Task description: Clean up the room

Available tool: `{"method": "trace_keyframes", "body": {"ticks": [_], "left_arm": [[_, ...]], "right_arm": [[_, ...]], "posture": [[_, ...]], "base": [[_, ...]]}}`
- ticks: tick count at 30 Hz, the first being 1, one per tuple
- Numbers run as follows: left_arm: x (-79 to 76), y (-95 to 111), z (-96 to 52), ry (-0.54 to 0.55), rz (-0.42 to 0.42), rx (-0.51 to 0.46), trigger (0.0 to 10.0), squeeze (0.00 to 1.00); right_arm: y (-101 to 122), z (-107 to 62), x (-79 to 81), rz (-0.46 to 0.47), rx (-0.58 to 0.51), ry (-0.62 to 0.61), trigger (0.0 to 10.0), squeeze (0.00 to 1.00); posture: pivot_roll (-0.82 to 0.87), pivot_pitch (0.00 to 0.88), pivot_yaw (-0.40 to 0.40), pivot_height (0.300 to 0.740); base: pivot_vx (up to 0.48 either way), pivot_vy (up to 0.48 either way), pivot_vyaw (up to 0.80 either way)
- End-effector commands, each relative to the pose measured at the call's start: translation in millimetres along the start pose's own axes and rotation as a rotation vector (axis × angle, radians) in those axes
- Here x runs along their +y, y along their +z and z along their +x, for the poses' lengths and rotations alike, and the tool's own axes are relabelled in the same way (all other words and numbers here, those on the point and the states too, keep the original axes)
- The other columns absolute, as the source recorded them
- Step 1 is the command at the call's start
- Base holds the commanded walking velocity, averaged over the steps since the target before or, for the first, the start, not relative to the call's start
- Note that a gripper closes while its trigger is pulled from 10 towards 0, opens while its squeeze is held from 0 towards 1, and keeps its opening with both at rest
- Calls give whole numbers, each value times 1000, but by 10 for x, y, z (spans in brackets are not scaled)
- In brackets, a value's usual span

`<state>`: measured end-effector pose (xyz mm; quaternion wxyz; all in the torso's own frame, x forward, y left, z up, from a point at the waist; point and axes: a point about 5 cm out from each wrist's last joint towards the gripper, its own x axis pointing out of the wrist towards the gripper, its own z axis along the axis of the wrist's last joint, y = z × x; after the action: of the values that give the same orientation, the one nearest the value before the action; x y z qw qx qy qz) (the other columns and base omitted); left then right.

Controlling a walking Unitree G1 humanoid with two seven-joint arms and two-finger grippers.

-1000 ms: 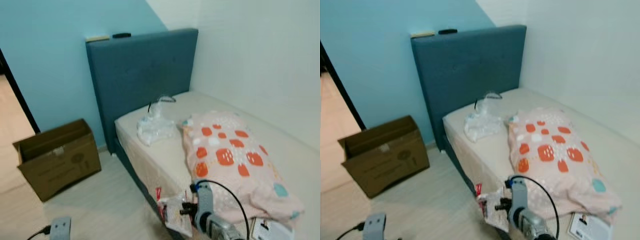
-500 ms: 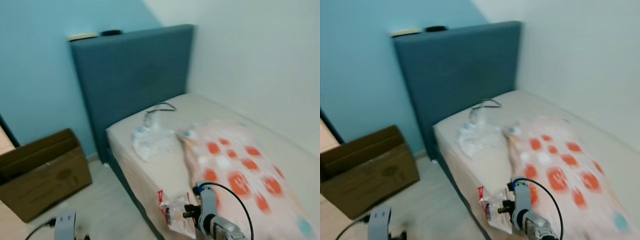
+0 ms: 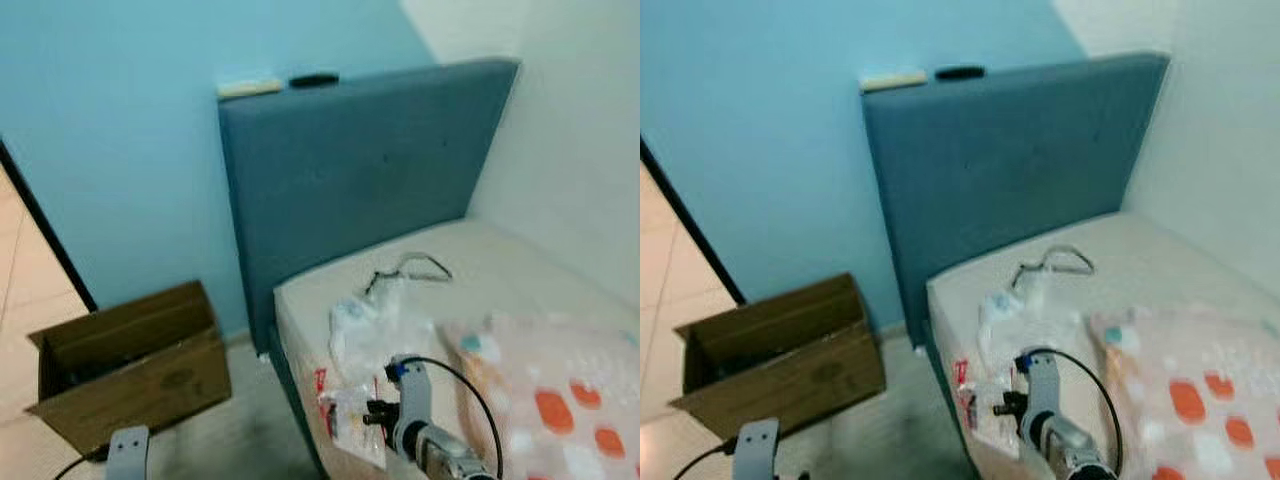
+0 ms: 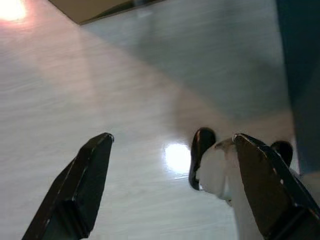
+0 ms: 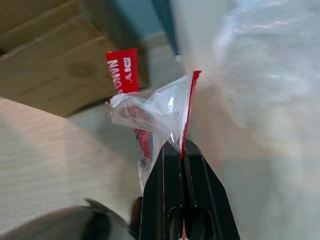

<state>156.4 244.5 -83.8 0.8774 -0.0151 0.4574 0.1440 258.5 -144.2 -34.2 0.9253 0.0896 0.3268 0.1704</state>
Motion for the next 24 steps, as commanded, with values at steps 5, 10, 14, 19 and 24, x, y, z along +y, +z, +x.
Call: {"method": "trace_keyframes", "body": {"ticks": [5,10,14,19,24], "left_arm": [[29,-43,-7,6,3,22,10000,0],[29,-51,-8,7,3,25,10000,0],[29,-53,-9,7,3,25,10000,0],[23,-61,-10,6,6,29,10000,0],[19,-65,-10,5,8,30,10000,0]], "right_arm": [[-99,-11,42,14,33,36,10000,0],[-122,-13,55,-5,45,45,10000,0],[-126,-13,57,-11,49,46,10000,0],[-120,-21,10,-7,47,-4,10000,0],[-127,-31,-3,-72,59,-1,10000,0]], "posture": [[47,0,-30,717],[49,0,-31,740],[50,0,-31,740],[50,0,-31,740],[50,0,-34,740]], "base": [[0,0,0],[0,0,0],[0,0,0],[0,0,0],[0,0,456]]}}
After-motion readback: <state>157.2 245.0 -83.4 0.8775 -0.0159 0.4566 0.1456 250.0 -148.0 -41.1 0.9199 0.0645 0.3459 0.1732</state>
